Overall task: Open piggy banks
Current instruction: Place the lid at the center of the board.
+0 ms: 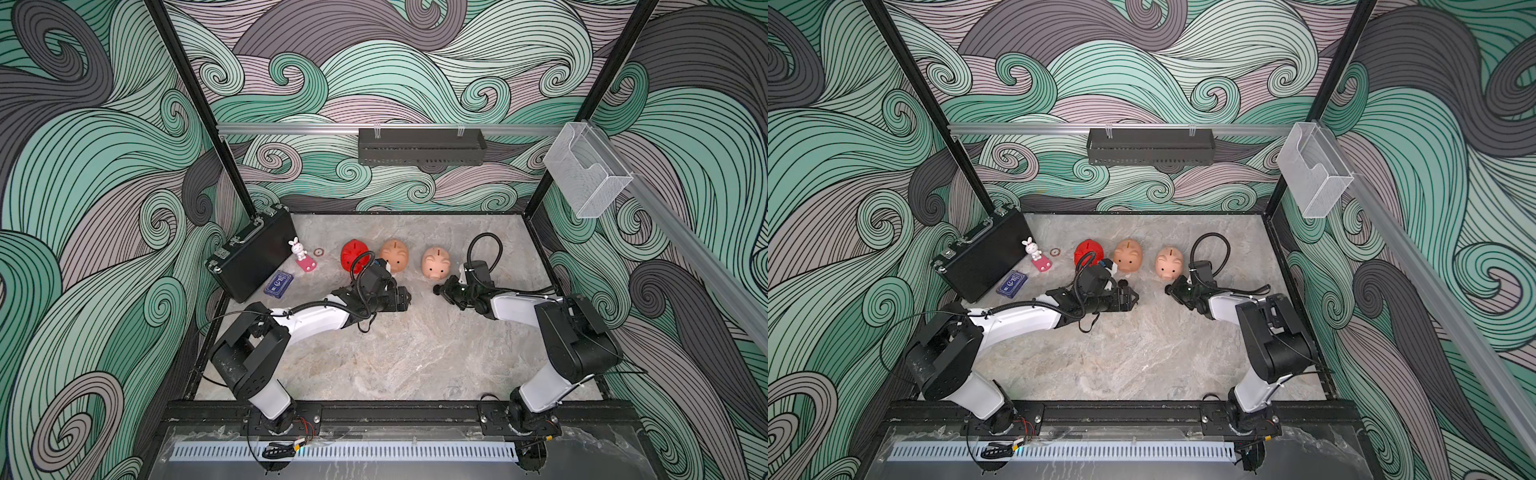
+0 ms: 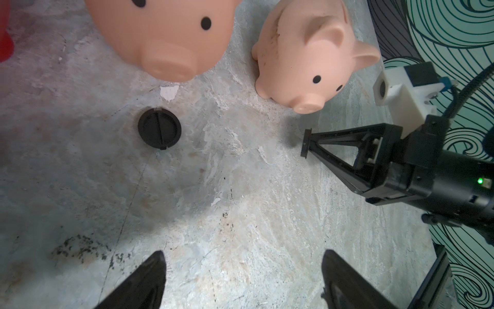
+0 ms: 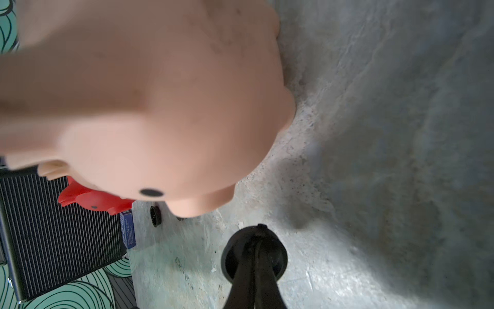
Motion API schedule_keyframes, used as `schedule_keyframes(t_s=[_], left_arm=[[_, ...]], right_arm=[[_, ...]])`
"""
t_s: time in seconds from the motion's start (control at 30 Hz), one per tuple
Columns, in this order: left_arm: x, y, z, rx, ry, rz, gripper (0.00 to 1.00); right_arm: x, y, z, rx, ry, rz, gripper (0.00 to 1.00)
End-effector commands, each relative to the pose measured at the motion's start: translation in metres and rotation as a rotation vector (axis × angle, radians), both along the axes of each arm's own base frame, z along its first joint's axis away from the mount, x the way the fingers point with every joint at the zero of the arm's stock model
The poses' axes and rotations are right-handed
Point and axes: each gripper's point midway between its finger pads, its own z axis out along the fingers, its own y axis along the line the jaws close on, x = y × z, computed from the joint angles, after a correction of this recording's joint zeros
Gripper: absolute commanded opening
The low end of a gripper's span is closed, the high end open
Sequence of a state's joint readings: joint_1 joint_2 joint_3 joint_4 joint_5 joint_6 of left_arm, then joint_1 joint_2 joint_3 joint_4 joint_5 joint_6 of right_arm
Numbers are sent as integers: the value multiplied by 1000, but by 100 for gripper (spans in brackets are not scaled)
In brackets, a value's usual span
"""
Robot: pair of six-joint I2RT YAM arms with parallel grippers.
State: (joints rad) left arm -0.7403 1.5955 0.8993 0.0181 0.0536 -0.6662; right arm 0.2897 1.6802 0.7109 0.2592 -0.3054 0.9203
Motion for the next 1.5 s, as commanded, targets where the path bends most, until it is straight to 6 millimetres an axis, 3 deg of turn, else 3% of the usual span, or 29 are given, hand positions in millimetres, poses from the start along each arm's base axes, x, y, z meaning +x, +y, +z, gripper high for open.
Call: schedule_keyframes(t_s=[0.0,0.4,0.8,1.0,1.47], left_arm=[[6,-2,3,0,0,-7,90],[6,1,0,3,7,-1,90],[-7,-9,-14,-55,63,-44,90],[-5,-16,-19,-58,74,-55,90],[-4,-15,-18,-44,69,-51,90]], right_arm=[[19,-4,9,-14,-47,-31,0],[40,-16,10,-64,-51,-65,0],[5,-10,6,-61,-17,12,0],[14,6,1,5,-21,62,0],[21,6,-12,-13,6,55,4]])
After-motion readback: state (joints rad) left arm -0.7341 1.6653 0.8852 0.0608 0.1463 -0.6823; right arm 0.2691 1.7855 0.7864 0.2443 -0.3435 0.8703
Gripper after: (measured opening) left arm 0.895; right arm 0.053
